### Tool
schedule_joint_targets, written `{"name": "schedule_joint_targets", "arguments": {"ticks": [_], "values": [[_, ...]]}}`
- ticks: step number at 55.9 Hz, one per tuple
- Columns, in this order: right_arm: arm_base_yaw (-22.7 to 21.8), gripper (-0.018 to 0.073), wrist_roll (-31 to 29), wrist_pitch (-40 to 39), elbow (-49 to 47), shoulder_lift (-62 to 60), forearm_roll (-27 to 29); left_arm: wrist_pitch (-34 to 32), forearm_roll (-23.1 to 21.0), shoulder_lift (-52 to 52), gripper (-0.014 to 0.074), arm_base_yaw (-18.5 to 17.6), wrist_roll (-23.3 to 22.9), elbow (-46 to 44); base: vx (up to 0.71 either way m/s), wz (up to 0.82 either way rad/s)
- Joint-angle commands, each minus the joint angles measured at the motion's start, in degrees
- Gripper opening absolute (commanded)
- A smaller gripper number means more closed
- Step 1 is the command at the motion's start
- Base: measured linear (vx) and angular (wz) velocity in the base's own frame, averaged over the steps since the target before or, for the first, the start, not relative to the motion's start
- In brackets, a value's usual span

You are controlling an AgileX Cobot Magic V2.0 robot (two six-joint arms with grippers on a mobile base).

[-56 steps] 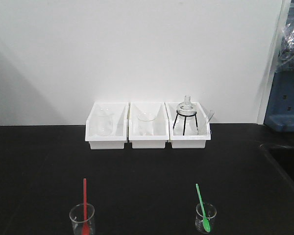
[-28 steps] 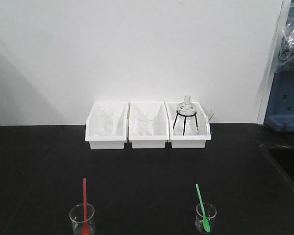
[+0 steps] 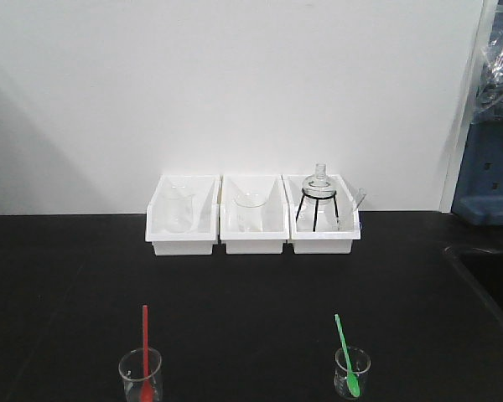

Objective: Sort red and green spoons into left cabinet

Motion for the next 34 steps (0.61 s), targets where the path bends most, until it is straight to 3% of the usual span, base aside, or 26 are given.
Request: {"name": "schedule_joint_targets", "arguments": {"ticks": [1, 16, 24, 34], "values": [[-0.3, 0.0001, -0.1, -4.3, -2.1, 5.0, -0.3, -3.7, -0.1, 4.3, -0.0006, 0.0, -0.1, -2.0, 0.00, 0.00], [-0.3, 0.0067, 0.1, -6.4, -2.1, 13.7, -0.3, -8.4, -0.1, 9.2, 0.0039, 0.0, -0.1, -2.0, 0.00, 0.00], [-0.3, 0.0171, 2.1, -5.7, -2.1, 17.3, -0.3, -12.6, -0.1, 10.3, 0.0120, 0.0, -0.1, -2.0, 0.00, 0.00], [-0.3, 0.0356, 1.7, -8.9, -2.1, 21.8, -0.4, -13.1, -0.1, 11.7, 0.0288, 0.0, -0.6, -2.0, 0.00, 0.00]]}}
